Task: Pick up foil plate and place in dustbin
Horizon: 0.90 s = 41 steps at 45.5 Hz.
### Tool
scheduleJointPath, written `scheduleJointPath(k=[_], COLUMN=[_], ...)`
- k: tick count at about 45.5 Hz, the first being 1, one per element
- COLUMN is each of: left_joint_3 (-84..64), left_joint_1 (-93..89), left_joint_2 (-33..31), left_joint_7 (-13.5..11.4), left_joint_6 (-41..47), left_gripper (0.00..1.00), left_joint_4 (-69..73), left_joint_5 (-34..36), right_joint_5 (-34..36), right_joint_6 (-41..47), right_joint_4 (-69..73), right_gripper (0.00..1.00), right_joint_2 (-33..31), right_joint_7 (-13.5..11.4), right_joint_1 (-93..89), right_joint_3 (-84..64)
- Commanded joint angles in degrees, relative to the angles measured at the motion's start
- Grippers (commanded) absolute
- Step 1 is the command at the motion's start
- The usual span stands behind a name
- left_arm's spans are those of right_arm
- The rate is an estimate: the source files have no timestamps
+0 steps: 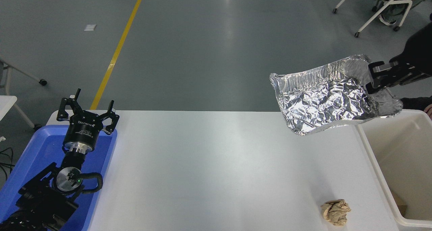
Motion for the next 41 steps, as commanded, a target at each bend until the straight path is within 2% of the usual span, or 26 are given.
scheduleJointPath(k=[1, 10, 16, 22, 30, 37, 41], left_joint_3=[0.00, 0.00, 0.00, 0.00, 0.00, 0.00, 0.00], left_joint_1=[-0.01, 0.08, 0.08, 0.08, 0.08, -0.01, -0.01], left_joint_2=[0.02, 0.02, 0.02, 0.02, 0.02, 0.02, 0.02], left_joint_7=[-0.09, -0.09, -0.09, -0.09, -0.09, -0.09, -0.09], left_joint_6=[0.00, 0.00, 0.00, 0.00, 0.00, 0.00, 0.00], left_gripper=[1.00, 1.00, 1.00, 1.00, 1.00, 1.00, 1.00], left_joint_4=[0.02, 0.02, 0.02, 0.02, 0.02, 0.02, -0.07], left_joint_5=[0.00, 0.00, 0.00, 0.00, 0.00, -0.09, -0.09], right_joint_5=[-4.08, -14.11, -14.73, -13.24, -8.06, -5.33, -3.48], right_joint_6=[0.19, -0.25, -3.67, -11.31, -20.46, -24.33, -26.18], right_joint_4=[-4.28, -17.81, -28.18, -37.41, -48.92, -62.71, -71.33], right_gripper=[0.00, 0.00, 0.00, 0.00, 0.00, 0.00, 0.00], right_joint_2=[-4.14, -17.85, -25.41, -31.13, -29.73, -21.04, -15.42], right_joint_7=[-0.46, -0.37, -0.37, -0.46, -1.42, -3.79, -5.64], right_joint_1=[-1.38, -11.13, -24.13, -43.28, -76.06, -97.17, -104.38], right_joint_3=[-7.19, -6.14, -0.35, 11.32, 36.98, 59.57, 67.06])
